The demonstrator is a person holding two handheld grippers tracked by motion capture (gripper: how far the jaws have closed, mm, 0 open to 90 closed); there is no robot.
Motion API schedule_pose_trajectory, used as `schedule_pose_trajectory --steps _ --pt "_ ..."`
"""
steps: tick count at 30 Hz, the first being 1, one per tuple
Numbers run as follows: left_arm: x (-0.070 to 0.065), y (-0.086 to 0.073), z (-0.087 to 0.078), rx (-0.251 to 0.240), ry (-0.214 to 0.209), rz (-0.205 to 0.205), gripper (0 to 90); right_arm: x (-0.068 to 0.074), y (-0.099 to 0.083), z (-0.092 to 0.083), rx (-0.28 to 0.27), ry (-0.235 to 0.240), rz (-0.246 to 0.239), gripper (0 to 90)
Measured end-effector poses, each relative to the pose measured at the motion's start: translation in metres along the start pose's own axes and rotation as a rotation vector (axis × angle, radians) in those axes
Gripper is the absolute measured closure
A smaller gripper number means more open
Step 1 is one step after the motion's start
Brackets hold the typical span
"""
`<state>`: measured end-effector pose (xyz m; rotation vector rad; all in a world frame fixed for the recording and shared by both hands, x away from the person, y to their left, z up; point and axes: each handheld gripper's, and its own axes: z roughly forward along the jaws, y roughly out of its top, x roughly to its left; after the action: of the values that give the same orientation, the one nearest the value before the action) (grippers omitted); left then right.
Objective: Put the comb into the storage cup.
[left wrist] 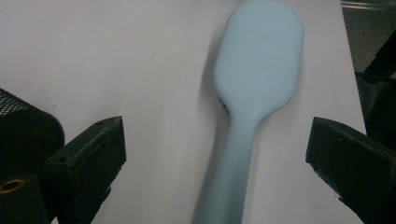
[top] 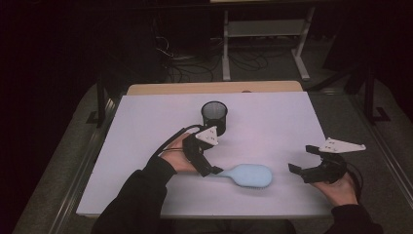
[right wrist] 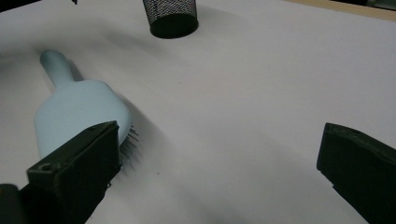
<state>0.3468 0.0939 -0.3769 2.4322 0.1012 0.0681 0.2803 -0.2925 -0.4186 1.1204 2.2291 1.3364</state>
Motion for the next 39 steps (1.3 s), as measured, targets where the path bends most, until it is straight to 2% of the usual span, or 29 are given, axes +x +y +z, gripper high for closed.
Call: schedule_pose_trajectory --steps 20,39 --pt "-0.004 0.005 0.026 0.062 -0.036 0.025 5.3 0.0 0.0 0.0 -0.001 0.002 -0.002 0.0" --pt "-0.012 0.003 0.05 0.147 -0.056 0.077 6.5 0.0 0.0 0.0 0.005 0.001 -0.007 0.0"
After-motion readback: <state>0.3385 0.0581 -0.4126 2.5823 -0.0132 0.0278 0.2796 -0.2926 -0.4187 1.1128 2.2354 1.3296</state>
